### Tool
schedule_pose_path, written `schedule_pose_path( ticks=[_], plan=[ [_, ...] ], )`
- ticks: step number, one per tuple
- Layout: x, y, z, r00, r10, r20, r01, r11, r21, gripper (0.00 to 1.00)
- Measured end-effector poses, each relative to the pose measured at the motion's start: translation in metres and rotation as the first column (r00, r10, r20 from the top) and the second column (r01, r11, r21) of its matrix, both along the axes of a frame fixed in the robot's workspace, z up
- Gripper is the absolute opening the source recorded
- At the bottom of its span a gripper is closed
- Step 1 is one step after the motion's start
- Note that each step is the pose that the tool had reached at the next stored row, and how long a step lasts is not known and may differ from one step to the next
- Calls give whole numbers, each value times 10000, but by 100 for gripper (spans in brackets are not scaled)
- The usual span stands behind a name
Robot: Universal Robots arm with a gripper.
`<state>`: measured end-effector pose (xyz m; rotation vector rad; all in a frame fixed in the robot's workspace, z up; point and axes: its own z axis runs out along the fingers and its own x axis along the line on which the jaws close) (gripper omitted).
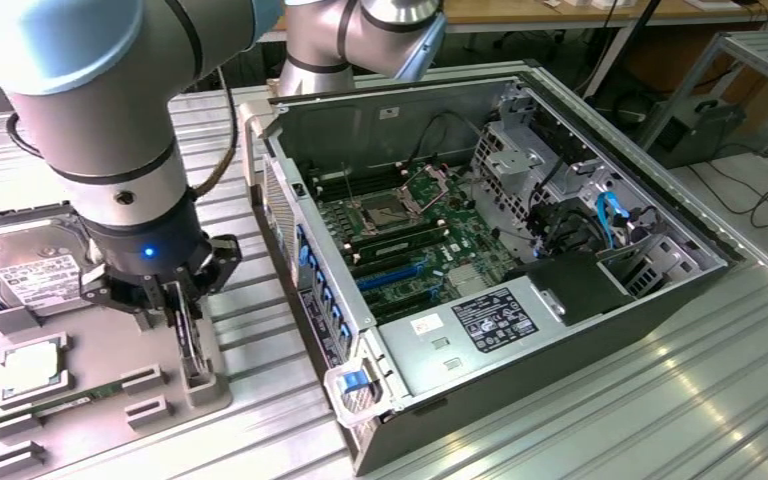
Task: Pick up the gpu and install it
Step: 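Pick up the gpu and move the gpu toward the slot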
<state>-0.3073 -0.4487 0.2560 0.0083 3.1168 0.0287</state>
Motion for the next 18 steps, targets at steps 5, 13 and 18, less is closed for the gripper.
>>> schedule_pose_path(
  ticks=[5, 13, 18],
  plan=[
    [0, 0, 634, 10000, 0, 0, 0, 10000, 0, 27],
    [0, 0, 934, 10000, 0, 1, 0, 10000, 0, 27],
    [0, 0, 1021, 10000, 1, 0, -1, 10000, 0, 27]
  ],
)
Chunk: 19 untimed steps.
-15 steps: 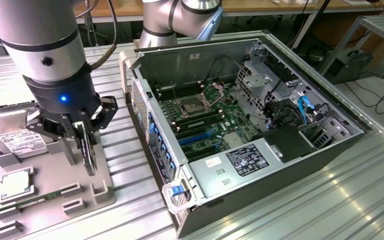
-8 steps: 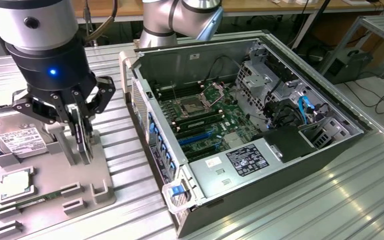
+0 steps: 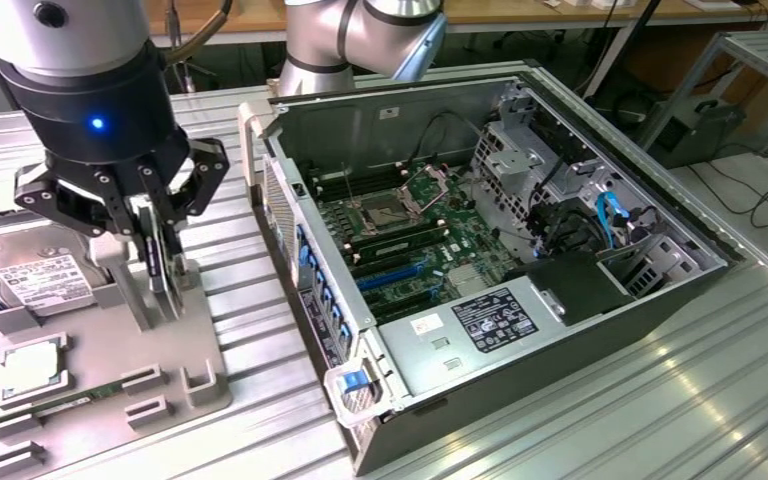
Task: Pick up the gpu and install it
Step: 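Pick up the gpu and move the gpu toward the slot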
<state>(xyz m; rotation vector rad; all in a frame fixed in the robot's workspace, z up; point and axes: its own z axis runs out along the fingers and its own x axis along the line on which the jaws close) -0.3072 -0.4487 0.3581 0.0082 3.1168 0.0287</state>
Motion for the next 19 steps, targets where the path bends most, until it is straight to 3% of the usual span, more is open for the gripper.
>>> schedule_pose_path(
  ticks=[10, 13, 16, 19],
  plan=[
    [0, 0, 146, 10000, 1, -6, -1, 10000, 3, 27],
    [0, 0, 149, 10000, 0, -68, 0, 10000, 0, 27],
    [0, 0, 186, 10000, 15, -86, -15, 10000, 0, 27],
    [0, 0, 223, 10000, 20, -83, -19, 10000, 54, 27]
  ],
)
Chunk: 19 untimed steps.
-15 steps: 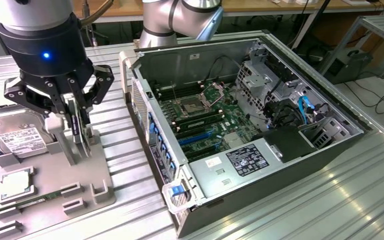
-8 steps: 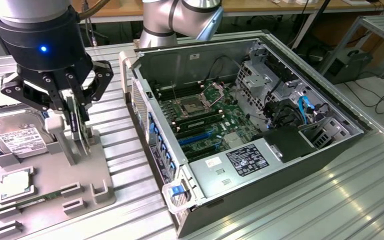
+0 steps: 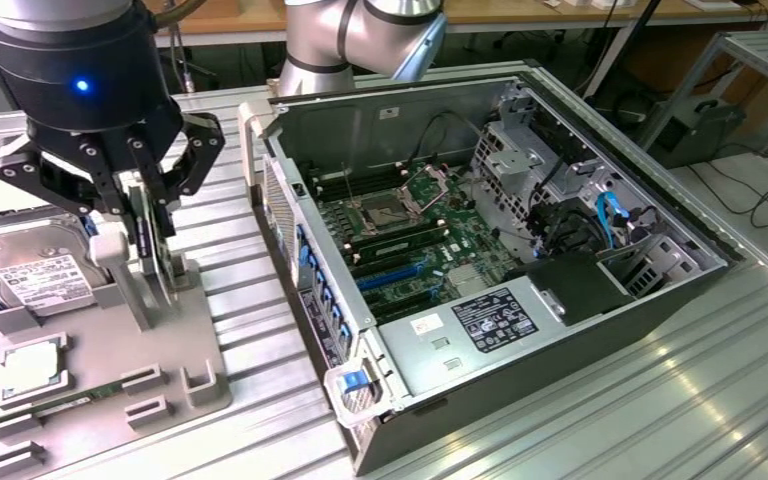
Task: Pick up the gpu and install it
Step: 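Pick up the gpu and move the gpu toward the slot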
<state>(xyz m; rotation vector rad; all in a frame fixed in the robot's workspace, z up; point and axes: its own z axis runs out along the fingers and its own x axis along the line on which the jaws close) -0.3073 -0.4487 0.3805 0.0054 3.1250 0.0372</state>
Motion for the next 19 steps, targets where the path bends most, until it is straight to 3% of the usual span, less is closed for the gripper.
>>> schedule_pose_path(
  ticks=[2, 19],
  plan=[
    [0, 0, 24, 10000, -1, 0, 1, 10000, 25, 27],
    [0, 0, 373, 10000, 0, -1, 0, 10000, 27, 27]
  ],
)
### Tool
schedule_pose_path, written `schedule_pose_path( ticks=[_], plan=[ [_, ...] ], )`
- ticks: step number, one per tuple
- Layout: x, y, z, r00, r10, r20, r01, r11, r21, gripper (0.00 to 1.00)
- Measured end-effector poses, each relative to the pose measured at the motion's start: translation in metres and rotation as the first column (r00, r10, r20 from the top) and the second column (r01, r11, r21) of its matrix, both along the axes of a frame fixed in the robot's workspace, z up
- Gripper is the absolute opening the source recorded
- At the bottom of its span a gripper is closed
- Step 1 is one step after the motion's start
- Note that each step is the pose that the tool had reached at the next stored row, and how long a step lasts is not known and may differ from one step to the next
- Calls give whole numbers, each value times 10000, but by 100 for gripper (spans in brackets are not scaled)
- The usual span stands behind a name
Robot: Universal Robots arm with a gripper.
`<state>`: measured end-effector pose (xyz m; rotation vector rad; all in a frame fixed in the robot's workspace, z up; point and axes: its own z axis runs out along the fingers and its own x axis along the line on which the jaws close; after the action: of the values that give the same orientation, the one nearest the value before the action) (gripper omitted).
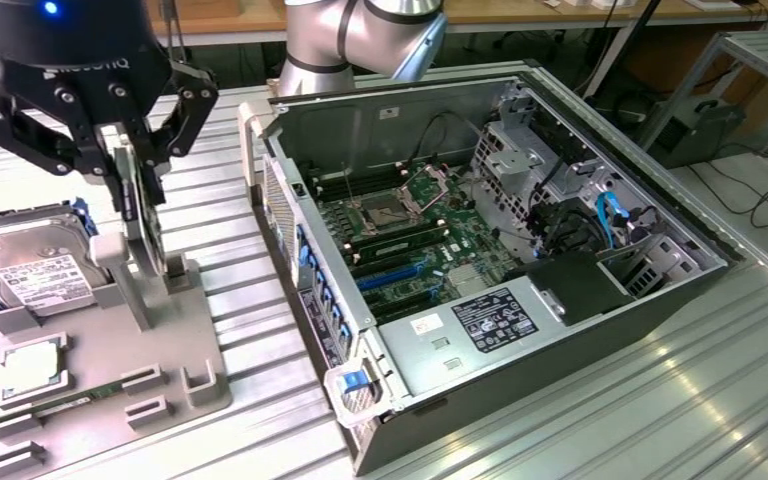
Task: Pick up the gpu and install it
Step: 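Pick up the gpu and move the gpu toward the slot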
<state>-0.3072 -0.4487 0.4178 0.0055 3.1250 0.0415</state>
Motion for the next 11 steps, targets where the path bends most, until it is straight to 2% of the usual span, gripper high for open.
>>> schedule_pose_path(
  ticks=[11],
  plan=[
    [0, 0, 287, 10000, 0, 0, 0, 10000, 0, 27]
  ],
)
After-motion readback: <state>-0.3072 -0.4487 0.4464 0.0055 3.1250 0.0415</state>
